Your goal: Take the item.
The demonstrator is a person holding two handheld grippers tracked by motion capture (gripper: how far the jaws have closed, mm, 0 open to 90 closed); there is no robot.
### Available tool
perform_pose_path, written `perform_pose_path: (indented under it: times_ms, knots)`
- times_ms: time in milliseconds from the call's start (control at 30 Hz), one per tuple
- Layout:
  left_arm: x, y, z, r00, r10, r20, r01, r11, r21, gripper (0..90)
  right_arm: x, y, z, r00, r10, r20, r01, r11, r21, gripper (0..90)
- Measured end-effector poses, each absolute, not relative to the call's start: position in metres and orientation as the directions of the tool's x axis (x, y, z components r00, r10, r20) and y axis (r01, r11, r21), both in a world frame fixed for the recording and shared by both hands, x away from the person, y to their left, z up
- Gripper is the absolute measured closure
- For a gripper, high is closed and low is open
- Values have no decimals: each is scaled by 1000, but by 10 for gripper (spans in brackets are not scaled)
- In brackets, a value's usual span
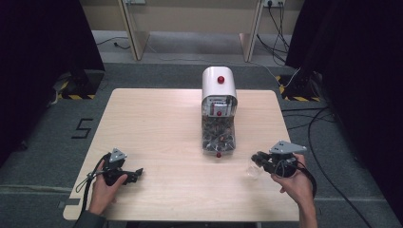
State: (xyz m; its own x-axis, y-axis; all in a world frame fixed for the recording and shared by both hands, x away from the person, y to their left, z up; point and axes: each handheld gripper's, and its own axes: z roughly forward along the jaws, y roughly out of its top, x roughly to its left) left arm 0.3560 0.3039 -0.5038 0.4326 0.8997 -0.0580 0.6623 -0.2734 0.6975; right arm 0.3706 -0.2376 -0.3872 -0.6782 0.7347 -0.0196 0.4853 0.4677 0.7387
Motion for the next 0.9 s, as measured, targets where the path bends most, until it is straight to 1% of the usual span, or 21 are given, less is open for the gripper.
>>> perform_pose_path:
  times_ms: [567,900]
  knots:
    - [356,304,-504,433,900,-57,662,-274,697,0,374,-238,-395,-676,736,-31,503,492,711,777]
    - [356,304,-504,432,900,-58,662,-273,698,0,375,-238,-397,-677,735,-34,507,499,703,755]
